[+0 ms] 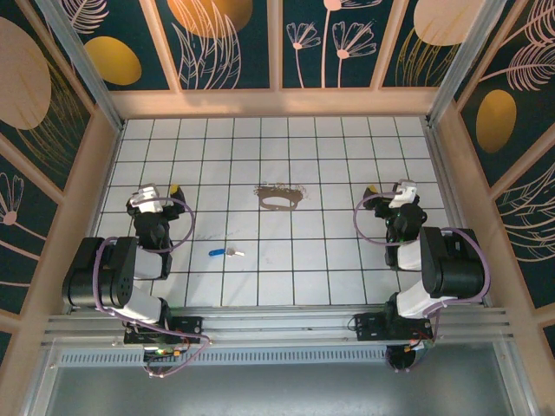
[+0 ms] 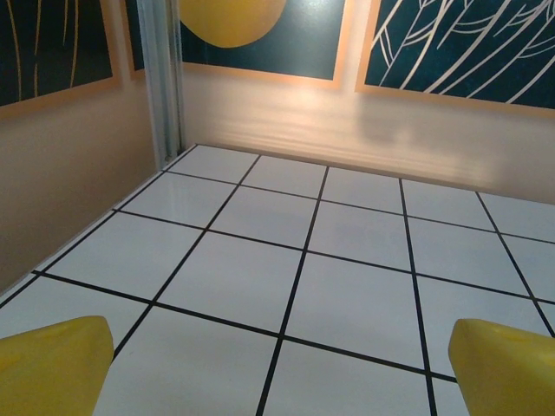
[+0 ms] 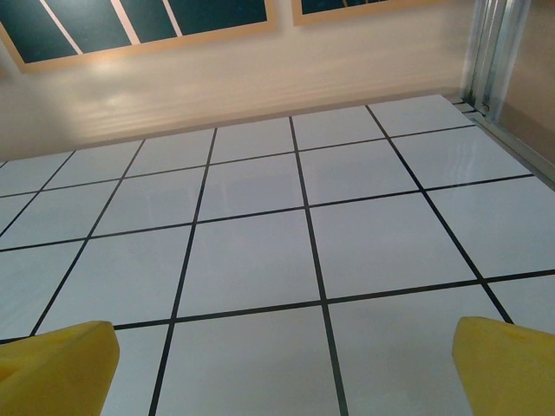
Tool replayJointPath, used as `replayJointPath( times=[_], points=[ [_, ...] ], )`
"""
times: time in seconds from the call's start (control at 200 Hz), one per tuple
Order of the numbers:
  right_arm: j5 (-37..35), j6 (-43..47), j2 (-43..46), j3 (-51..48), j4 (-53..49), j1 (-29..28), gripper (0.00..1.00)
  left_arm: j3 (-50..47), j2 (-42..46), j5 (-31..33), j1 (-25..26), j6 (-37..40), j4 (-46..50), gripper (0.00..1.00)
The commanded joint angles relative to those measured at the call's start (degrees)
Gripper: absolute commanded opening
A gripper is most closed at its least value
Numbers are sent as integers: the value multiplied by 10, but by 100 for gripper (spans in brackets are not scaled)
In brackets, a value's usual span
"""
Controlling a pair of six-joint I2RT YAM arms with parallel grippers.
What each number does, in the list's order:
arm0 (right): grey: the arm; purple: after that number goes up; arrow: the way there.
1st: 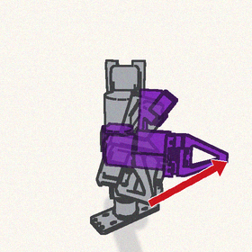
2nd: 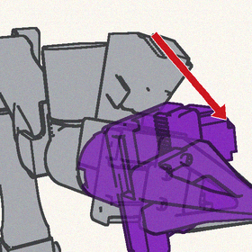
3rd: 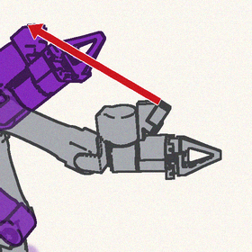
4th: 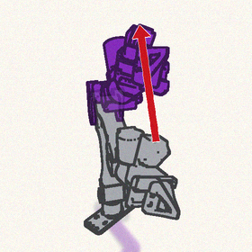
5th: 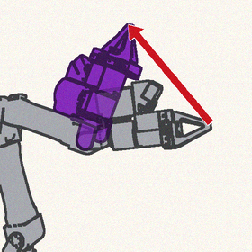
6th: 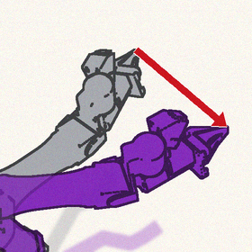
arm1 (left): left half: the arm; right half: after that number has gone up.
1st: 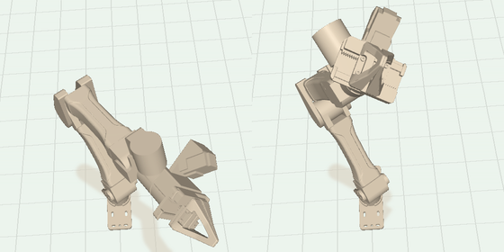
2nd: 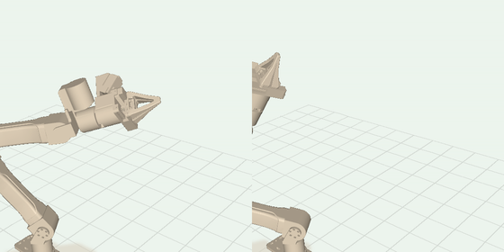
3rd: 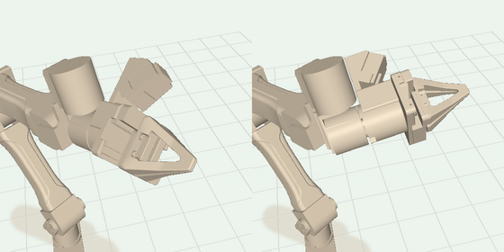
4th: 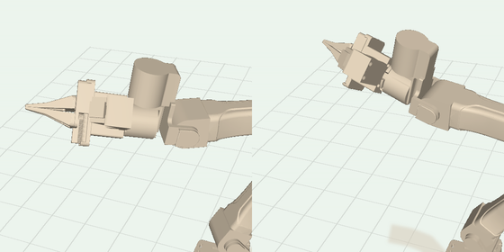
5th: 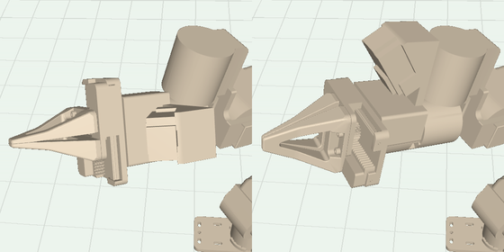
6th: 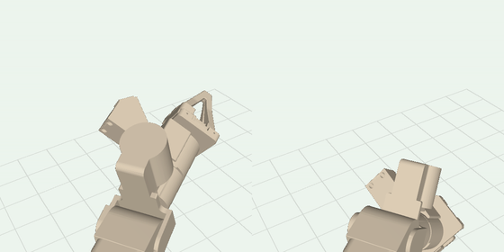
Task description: Put the keys on the keyring
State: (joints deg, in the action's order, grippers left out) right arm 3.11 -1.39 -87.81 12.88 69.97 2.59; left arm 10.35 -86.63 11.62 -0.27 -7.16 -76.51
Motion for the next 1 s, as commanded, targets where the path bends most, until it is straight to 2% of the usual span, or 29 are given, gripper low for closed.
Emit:
replayJointPath(
  times=[0.0, 0.13, 0.315, 0.405, 0.491, 0.536, 0.596, 0.701, 0.826, 0.996],
  points=[
    [5, 1, 14, 18, -20, 5, 99, 4, 26, 6, -3, -5, 11, 99],
    [-16, -6, 56, 35, -85, 5, 99, 29, 86, 12, -3, -6, 106, 99],
    [-99, -51, 152, 64, -198, 6, 99, 67, 170, 16, -3, -14, 214, 99],
    [-168, -132, 168, 138, -339, 6, 99, 86, 200, 9, -3, -24, 256, 99],
    [-194, -239, 161, 204, -464, 19, 99, 93, 224, -5, -3, -47, 275, 99],
    [-167, -274, 163, 216, -490, 33, 99, 96, 236, -10, -3, -67, 283, 99],
    [-78, -291, 167, 211, -475, 50, 99, 95, 254, -19, -2, -98, 284, 99],
    [13, -297, 165, 210, -463, 39, 99, 110, 274, -42, -3, -156, 326, 99],
    [81, -288, 146, 215, -470, -6, 93, 121, 277, -102, -1, -211, 350, 99],
    [104, -266, 95, 230, -491, -115, 89, 114, 275, -129, 18, -251, 354, 99]
  ],
)
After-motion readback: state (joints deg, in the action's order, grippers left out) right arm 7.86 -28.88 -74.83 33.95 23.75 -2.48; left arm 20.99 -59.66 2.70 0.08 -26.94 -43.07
